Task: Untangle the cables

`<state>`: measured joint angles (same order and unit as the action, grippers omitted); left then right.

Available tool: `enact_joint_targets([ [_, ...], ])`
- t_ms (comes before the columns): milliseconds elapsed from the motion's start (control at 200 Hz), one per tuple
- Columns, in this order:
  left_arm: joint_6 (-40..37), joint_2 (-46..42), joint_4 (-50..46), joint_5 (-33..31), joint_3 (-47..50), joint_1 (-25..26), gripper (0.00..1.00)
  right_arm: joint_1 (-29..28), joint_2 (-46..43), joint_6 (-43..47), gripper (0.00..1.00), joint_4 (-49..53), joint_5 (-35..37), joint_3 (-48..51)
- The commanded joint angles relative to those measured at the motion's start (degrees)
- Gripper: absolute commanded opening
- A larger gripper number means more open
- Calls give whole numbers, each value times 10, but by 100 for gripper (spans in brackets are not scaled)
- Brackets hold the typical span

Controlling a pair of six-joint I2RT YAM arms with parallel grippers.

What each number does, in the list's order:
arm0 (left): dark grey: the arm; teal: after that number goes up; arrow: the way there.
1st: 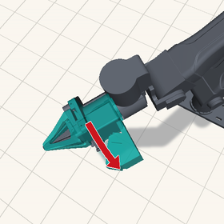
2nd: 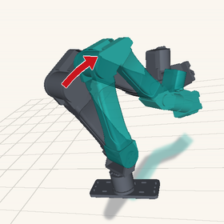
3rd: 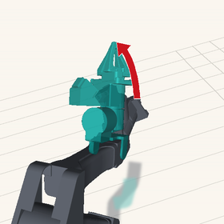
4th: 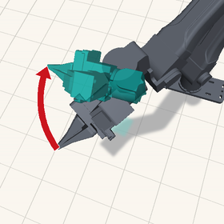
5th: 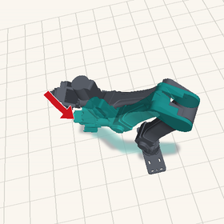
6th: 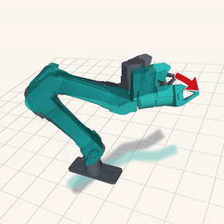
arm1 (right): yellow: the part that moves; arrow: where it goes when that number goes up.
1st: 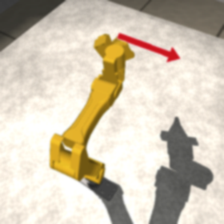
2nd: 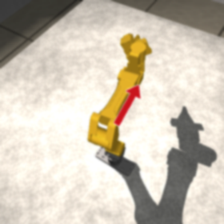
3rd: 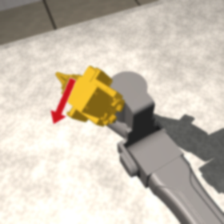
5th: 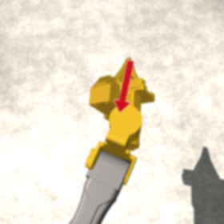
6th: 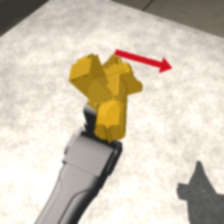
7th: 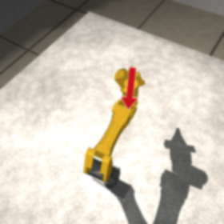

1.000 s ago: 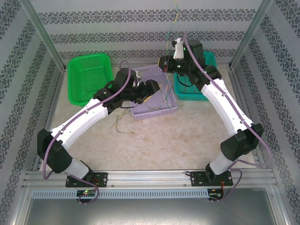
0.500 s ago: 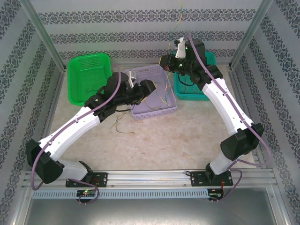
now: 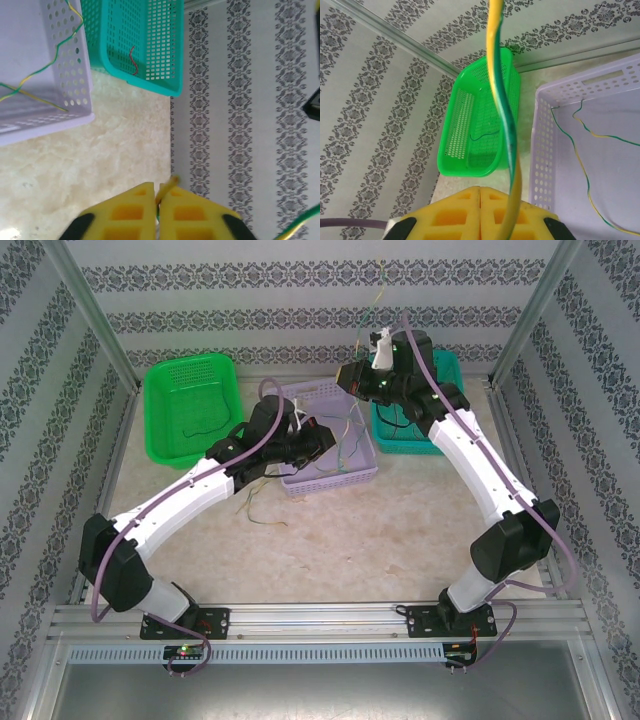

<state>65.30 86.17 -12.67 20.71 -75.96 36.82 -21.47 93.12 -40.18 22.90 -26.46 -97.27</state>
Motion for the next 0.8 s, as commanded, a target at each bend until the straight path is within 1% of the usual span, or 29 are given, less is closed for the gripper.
enact_joint_targets([
  [0,20,15,29,-15,14,3,0,6,-41,-15,0,-51,-17,2],
  [145,63,39,28,15,37,3,0,6,-51,-19,0,-87,-27,-19],
  [260,99,47,44,30,63,3,0,5,-55,-24,0,-125,-51,-35],
  [435,143,59,52,51,81,3,0,-3,-52,-16,0,-146,-89,-66],
  [600,161,60,11,47,91,2,0,-9,-58,-7,0,-164,-103,-87],
  [794,169,59,-19,47,105,-1,0,-7,-69,0,0,-163,-90,-120],
])
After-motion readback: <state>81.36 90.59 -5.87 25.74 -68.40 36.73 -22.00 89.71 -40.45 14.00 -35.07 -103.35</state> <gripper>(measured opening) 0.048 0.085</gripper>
